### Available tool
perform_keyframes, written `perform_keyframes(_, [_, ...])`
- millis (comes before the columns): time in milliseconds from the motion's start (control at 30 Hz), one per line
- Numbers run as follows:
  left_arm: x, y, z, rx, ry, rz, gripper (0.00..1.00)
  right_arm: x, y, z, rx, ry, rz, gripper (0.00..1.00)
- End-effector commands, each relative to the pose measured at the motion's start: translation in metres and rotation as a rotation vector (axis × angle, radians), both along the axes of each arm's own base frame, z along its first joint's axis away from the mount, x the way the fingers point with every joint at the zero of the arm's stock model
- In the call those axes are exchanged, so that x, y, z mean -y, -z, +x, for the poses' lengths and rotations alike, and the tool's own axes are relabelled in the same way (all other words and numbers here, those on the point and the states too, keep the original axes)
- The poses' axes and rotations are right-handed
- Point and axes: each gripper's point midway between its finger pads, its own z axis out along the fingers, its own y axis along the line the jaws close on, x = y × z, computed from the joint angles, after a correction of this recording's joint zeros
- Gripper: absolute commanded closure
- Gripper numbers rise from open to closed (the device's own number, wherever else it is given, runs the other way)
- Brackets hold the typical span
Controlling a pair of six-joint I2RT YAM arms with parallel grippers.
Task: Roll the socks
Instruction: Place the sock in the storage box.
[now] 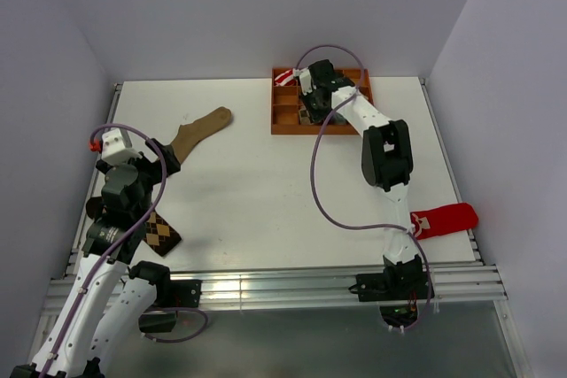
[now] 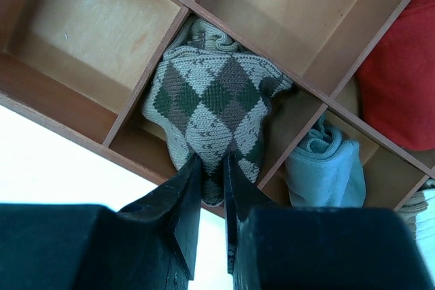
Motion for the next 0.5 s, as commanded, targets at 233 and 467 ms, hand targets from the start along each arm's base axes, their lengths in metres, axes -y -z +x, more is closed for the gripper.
perform_keyframes(233, [0.0, -0.002, 0.003, -0.003, 0.002, 0.006, 0.01, -0.003, -0.007, -0.002, -0.009, 0.009, 0.023, 0.59])
perform_keyframes(467, [-0.001, -0.002, 0.001, -0.006, -0.002, 0.0, 0.01, -0.007, -0.115, -0.02, 0.161, 0.058, 0.169, 0.31])
